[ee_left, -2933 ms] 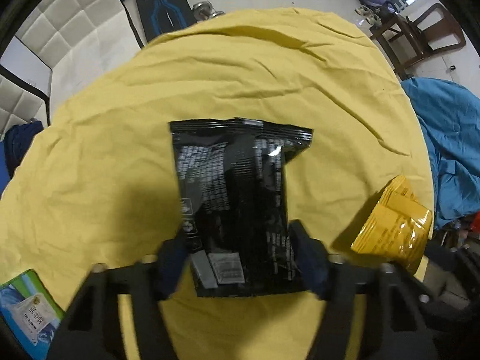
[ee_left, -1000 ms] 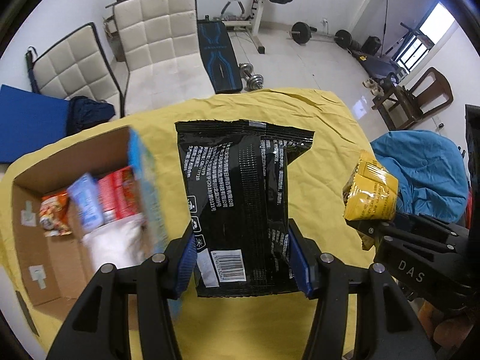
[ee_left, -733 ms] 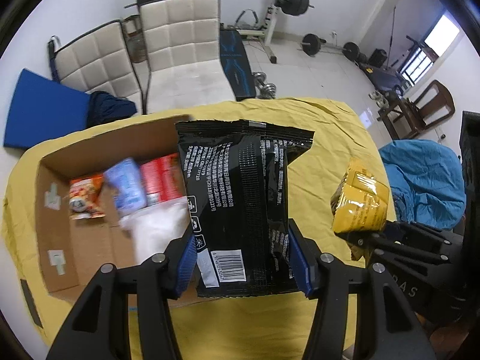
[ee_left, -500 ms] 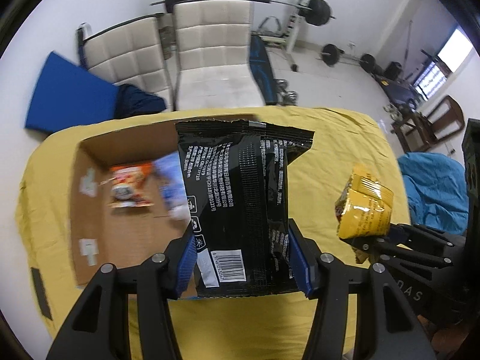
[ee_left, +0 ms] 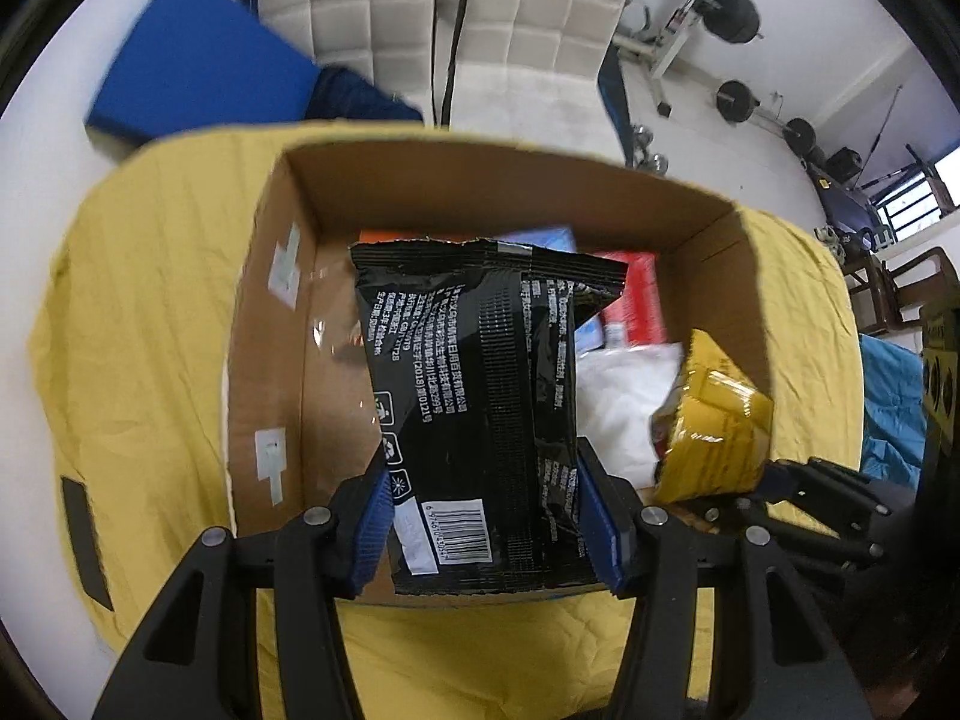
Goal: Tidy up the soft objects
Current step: 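Place both packs into the box beside the white bag and release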
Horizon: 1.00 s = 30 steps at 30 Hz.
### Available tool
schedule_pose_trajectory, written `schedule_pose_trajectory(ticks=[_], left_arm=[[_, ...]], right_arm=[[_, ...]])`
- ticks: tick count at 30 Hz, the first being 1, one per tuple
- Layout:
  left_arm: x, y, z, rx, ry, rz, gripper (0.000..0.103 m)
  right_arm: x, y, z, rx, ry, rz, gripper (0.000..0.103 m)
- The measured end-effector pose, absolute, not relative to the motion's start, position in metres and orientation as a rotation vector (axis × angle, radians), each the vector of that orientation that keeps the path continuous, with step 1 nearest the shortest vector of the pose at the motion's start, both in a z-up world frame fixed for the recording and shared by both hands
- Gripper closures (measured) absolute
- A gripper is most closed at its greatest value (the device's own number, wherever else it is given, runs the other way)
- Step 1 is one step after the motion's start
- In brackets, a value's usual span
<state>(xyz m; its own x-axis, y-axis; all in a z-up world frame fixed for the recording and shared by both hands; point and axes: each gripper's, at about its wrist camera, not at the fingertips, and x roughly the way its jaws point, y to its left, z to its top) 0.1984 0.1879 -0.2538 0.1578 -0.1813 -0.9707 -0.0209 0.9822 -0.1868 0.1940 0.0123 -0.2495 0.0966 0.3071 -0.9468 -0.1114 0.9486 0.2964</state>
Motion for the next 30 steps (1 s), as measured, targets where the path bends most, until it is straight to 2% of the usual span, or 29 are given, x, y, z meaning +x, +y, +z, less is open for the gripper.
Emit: schedule_pose_trajectory(ticks=[7,19,30], left_arm=[[0.205,0.202,-0.304,-0.193,1.547,-0.131,0.051],[0.212,0.214,-0.358,-0.264,1.721,-0.146,0.049],[0.212,0.212,-0.356,-0.273,1.728,-0.142,0.049]], right_arm=[[0.197,0.056,-0.3,0.125,1.53,0.37,0.068],[0.205,0.077,-0.368,0.111,1.652,0.408,0.065],[0.211,0.082,-0.376,0.071,1.668,0.396,0.063]])
